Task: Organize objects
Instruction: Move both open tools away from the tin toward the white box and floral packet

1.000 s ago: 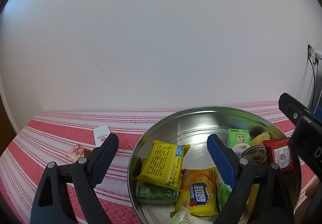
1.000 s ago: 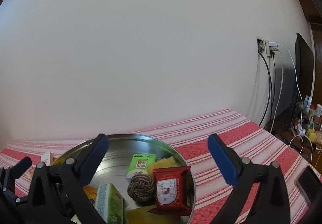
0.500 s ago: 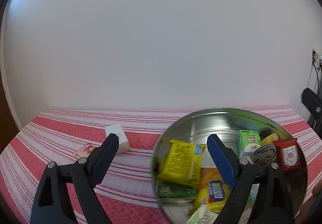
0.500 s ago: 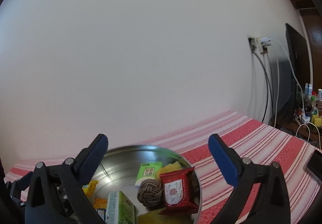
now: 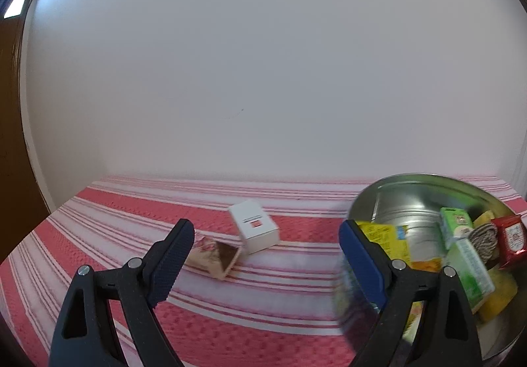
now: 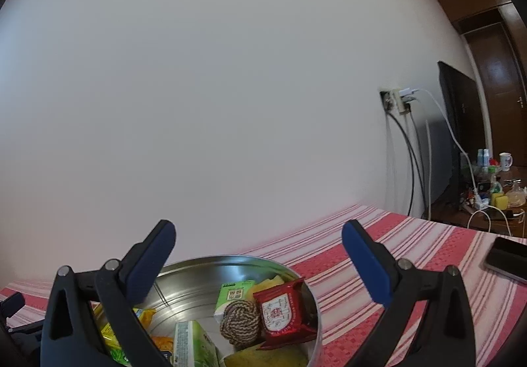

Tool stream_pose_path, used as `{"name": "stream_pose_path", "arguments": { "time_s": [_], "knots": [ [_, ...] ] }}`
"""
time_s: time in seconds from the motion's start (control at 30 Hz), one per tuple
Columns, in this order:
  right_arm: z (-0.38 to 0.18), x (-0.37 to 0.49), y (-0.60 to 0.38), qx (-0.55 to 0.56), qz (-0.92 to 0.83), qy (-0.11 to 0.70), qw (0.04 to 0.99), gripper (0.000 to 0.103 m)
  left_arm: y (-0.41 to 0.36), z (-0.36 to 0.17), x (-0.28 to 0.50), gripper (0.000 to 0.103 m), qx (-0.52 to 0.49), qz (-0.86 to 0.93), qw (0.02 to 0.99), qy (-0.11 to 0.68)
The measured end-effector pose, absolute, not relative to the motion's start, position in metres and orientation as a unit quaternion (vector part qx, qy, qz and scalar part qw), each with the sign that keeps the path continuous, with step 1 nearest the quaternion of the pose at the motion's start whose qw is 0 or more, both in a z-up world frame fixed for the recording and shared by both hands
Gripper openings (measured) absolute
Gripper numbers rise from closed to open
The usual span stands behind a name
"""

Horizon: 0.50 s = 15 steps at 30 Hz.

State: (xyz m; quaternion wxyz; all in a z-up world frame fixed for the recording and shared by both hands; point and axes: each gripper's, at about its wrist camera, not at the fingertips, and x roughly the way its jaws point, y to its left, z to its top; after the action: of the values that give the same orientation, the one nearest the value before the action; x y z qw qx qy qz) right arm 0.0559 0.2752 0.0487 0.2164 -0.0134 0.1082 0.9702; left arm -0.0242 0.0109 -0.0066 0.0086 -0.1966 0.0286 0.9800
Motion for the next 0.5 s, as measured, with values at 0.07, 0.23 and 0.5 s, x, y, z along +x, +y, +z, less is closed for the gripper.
{"name": "stream_pose_path", "arguments": {
  "time_s": [0.07, 0.23, 0.5],
  "knots": [
    [0.048, 0.058, 0.268, -0.010, 0.970, 0.108, 0.219, 0.103, 0.005, -0.010, -0.030, 0.091, -0.200, 0.980, 0.008, 0.025],
    [0.049, 0.064, 0.247, 0.003, 0.972, 0.088, 0.220, 0.103, -0.015, -0.018, -0.041, 0.091, -0.217, 0.976, 0.010, 0.016],
    [0.048, 0.060, 0.200, -0.007, 0.977, 0.071, 0.201, 0.103, -0.061, -0.029, -0.061, 0.091, -0.265, 0.964, 0.002, -0.023]
  ]
}}
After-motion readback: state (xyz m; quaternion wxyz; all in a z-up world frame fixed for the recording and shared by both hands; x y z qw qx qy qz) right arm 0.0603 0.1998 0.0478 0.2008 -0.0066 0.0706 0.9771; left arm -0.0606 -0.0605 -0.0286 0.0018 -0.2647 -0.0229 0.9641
